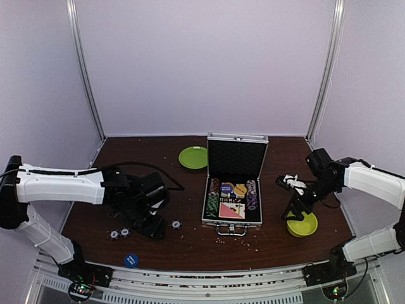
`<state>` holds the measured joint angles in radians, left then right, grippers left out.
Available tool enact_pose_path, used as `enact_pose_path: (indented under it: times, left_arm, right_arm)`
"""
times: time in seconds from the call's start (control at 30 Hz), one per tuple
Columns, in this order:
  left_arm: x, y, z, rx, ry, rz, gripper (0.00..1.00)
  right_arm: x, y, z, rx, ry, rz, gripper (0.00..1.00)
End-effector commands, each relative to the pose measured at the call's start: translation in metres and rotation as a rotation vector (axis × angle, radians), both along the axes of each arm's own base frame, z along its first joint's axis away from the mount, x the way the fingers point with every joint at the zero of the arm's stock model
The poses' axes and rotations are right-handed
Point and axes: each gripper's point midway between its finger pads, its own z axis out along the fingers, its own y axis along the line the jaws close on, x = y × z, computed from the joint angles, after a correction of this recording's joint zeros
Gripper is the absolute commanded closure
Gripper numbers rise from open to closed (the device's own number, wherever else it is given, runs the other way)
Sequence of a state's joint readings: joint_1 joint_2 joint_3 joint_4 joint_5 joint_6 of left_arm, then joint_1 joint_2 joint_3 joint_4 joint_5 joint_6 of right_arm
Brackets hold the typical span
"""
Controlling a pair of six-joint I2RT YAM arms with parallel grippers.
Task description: Pack up texas hold em set
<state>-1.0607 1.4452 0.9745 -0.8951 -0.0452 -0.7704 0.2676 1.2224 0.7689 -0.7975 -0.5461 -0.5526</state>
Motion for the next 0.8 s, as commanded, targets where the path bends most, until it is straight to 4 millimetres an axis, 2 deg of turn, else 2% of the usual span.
enact_pose_path:
  times: [0.0, 0.13, 0.23, 0.43, 0.6, 0.77]
  left_arm:
    - [-0.028, 0.041, -0.021, 0.093, 0.081, 0.075, 0.29]
    - [-0.051, 0.069, -0.041, 0.145, 0.153, 0.120, 0.26]
    - [-0.057, 0.081, -0.047, 0.152, 0.157, 0.146, 0.25]
    - [-0.065, 0.079, -0.063, 0.134, 0.201, 0.150, 0.24]
    - [-0.065, 0.072, -0.067, 0.104, 0.208, 0.149, 0.24]
    - [-0.068, 0.075, -0.073, 0.120, 0.224, 0.164, 0.27]
  right_arm:
    - [0.006, 0.000, 0.009, 0.002, -0.029, 0.000, 0.12]
    - [0.006, -0.001, 0.008, -0.001, -0.026, -0.002, 0.12]
    - [0.007, -0.001, 0.008, -0.004, -0.026, -0.002, 0.12]
    - [0.007, -0.001, 0.007, -0.003, -0.023, -0.001, 0.11]
    - [0.006, 0.000, 0.006, -0.002, -0.017, 0.001, 0.12]
    - [0.006, 0.000, 0.006, -0.001, -0.019, 0.000, 0.12]
